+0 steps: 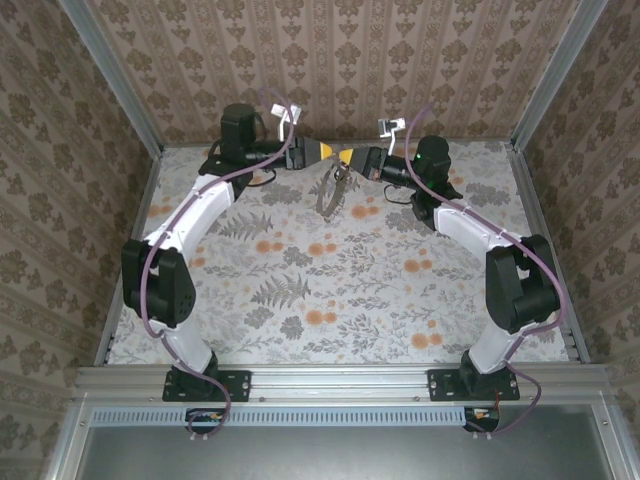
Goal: Put the keys on the keyring
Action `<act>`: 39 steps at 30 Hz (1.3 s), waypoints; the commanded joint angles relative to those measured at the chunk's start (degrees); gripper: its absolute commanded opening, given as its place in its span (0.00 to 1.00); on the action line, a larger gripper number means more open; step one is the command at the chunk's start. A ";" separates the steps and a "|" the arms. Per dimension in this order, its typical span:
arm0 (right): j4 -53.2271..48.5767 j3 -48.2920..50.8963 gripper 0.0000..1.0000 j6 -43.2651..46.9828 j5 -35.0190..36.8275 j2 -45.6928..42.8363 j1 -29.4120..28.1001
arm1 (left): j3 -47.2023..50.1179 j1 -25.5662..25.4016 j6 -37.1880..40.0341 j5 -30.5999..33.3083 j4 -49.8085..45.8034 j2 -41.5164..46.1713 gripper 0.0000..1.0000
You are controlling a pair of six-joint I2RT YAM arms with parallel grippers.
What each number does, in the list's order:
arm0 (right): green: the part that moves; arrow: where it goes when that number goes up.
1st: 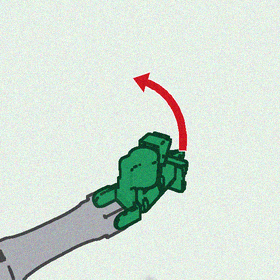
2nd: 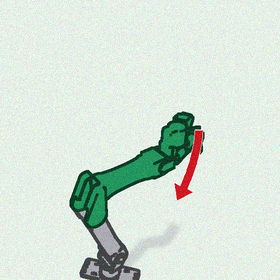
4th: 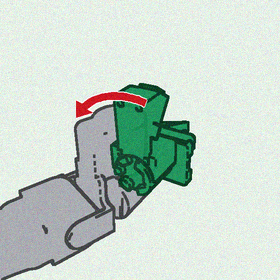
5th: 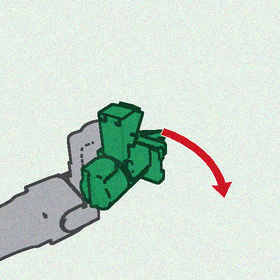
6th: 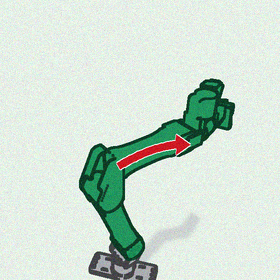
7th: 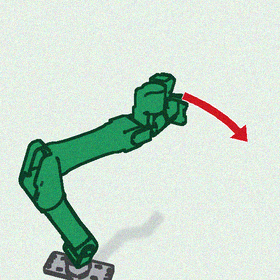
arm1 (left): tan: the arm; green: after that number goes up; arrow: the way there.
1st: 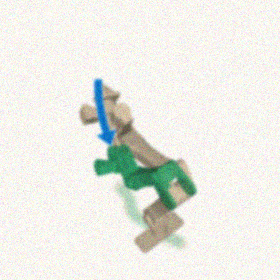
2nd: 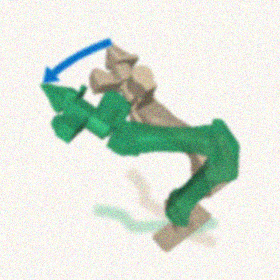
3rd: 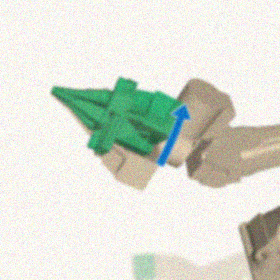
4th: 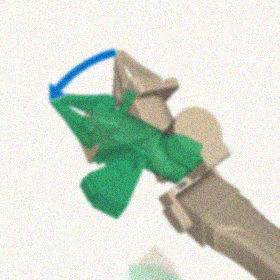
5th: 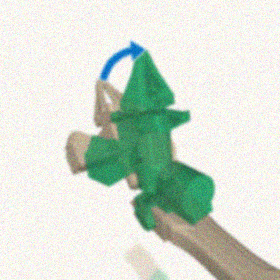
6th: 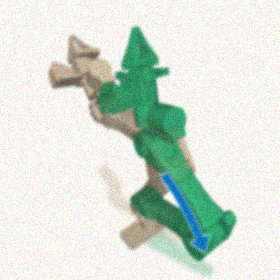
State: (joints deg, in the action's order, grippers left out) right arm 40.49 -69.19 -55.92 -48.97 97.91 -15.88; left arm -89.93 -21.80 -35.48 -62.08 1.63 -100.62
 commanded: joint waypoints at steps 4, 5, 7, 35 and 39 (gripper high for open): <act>5.20 -2.56 0.00 -2.04 -1.75 0.62 0.32 | -2.90 -0.70 2.48 -1.68 -1.63 -1.32 0.36; 5.30 -2.49 0.00 -2.11 -1.74 0.63 0.32 | -2.88 -0.70 2.68 -1.48 -1.72 -1.38 0.36; 5.38 -2.44 0.00 -2.26 -1.83 0.54 0.32 | -2.92 -0.58 3.25 -0.88 -2.30 -1.34 0.36; 5.83 -2.43 0.00 -2.88 -1.47 1.32 0.30 | -2.66 -2.28 3.42 -2.53 -0.13 -1.35 0.17; 5.82 -2.61 0.00 -2.97 -1.75 1.46 0.32 | -2.56 -2.88 2.66 -2.88 1.23 -1.55 0.10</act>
State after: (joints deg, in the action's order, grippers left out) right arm 44.05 -69.73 -58.57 -50.28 98.65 -15.88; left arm -91.92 -23.46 -32.71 -62.13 -0.45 -102.39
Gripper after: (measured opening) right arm 0.062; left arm 0.112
